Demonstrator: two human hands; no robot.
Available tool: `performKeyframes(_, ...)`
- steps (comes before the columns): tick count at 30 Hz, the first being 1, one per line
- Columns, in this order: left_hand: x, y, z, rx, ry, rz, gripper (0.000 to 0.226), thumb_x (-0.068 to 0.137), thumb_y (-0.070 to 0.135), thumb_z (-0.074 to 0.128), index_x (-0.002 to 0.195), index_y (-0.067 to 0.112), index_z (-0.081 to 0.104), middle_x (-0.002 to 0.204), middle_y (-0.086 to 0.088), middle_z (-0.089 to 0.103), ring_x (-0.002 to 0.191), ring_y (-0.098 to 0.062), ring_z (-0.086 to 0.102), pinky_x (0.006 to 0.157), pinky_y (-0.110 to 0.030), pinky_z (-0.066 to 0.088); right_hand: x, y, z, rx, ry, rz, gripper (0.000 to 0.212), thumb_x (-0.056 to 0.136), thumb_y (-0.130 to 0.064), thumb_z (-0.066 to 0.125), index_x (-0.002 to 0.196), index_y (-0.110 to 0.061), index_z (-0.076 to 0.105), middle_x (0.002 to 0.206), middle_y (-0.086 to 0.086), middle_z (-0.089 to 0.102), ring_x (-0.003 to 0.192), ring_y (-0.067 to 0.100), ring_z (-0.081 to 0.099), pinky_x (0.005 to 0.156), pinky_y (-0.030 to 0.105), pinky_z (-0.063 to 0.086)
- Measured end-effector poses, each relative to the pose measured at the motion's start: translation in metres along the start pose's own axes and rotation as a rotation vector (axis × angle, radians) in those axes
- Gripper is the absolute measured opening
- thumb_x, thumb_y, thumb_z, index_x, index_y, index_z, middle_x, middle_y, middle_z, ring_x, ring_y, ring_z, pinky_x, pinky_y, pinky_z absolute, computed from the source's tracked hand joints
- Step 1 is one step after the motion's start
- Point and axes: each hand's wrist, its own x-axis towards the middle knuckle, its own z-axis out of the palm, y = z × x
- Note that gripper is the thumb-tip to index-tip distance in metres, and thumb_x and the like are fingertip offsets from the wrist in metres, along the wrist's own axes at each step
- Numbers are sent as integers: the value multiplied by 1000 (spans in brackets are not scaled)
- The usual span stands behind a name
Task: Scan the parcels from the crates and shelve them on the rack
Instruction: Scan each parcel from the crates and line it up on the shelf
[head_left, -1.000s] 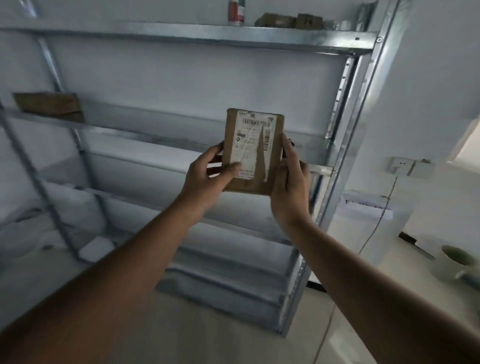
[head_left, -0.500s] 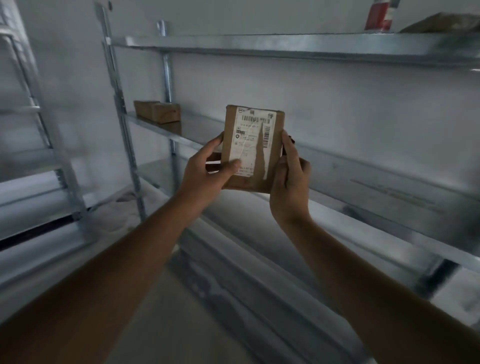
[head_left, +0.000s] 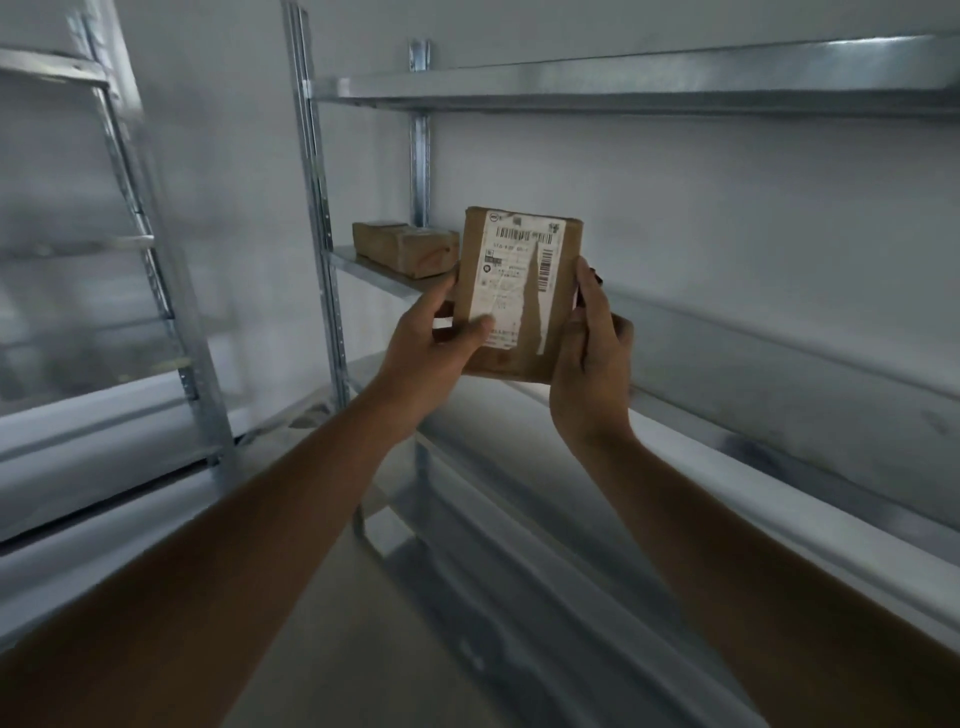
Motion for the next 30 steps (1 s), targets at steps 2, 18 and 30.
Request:
performKeyframes(2,33,-19,-26,10,-40,-5,52,104,23,67,153,31,50,136,9,67,113,-4,70,90,-21,60,21,2,39,-11,4,23,51,116,-19,28,165,-30,31,134,7,41,104,-34,36,84,-10,31)
performKeyframes(18,273,-155,-120,183,-303,83,130,58,25,102,164,30,27,148,13,55,138,-11,54,108,-44,56,195,76,234,-96,110,76,53,115,-15,29,165,-32,32,136,11,49,99,-34,34,80,-12,27)
performKeyframes(30,424,-224,-122,333,-337,153,98,64,27,101,149,29,52,140,9,65,126,-15,63,103,-44,59,304,121,298,-239,110,227,54,115,-25,23,164,-46,28,131,6,48,92,-6,43,94,26,47)
